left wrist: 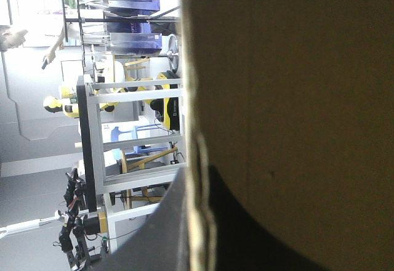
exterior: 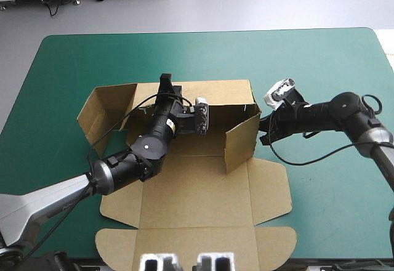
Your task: Fold the box
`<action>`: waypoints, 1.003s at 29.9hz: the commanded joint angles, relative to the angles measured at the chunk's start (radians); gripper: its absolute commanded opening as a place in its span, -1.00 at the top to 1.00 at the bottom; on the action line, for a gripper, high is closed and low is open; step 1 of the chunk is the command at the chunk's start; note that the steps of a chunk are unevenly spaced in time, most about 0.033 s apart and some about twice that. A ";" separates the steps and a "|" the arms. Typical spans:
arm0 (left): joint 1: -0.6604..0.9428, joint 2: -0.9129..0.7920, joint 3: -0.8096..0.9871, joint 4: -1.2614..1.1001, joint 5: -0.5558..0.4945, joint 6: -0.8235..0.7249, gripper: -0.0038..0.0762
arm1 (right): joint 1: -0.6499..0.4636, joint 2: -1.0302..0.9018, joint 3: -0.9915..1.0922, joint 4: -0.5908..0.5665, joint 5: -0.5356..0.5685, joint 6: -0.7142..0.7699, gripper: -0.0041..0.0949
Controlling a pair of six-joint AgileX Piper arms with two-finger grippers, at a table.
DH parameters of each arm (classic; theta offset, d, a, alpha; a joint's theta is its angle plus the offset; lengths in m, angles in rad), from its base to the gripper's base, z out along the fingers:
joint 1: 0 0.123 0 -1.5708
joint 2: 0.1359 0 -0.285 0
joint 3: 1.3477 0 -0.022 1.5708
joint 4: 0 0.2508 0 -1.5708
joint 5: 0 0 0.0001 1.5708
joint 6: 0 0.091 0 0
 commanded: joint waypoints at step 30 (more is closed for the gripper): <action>-0.011 -0.029 -0.016 0.021 -0.068 0.017 0.93 | 0.044 -0.256 0.313 0.526 -0.174 -0.752 -0.37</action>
